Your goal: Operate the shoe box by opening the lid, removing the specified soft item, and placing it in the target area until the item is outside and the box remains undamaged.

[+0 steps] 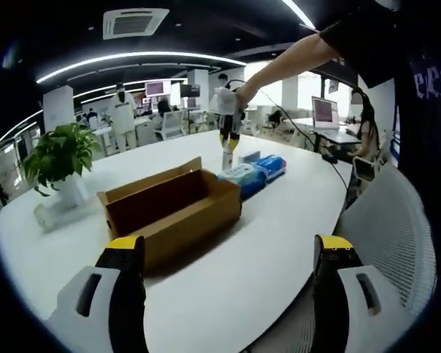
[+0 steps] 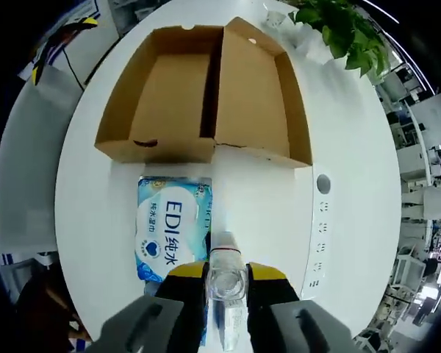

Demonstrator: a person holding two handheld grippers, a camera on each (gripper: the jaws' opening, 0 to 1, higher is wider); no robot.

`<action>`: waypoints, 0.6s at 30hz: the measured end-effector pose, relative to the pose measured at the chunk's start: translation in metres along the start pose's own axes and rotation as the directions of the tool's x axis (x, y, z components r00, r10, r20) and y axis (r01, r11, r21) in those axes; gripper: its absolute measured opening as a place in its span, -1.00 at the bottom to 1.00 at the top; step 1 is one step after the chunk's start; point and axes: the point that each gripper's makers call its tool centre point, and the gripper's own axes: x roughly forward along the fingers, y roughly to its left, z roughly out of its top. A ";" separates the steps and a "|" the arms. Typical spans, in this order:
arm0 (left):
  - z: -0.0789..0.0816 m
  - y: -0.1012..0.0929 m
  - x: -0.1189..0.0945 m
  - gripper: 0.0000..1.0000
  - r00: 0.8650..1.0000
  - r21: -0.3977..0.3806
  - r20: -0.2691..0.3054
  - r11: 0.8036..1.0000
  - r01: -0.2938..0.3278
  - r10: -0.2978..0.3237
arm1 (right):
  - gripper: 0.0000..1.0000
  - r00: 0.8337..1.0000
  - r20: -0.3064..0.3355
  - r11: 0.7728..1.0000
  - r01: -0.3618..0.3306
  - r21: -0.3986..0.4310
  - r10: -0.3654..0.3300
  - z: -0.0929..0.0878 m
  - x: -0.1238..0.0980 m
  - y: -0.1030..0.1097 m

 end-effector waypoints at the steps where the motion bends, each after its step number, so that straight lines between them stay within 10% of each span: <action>1: -0.001 0.001 0.000 0.88 1.000 -0.001 -0.004 1.000 -0.003 0.003 | -0.68 1.000 -0.004 1.000 -0.001 0.002 0.001 0.000 0.003 0.000; 18: -0.016 0.000 0.000 0.83 1.000 -0.025 -0.028 1.000 -0.008 0.007 | -0.68 1.000 -0.006 1.000 -0.018 0.006 0.018 0.002 0.017 -0.002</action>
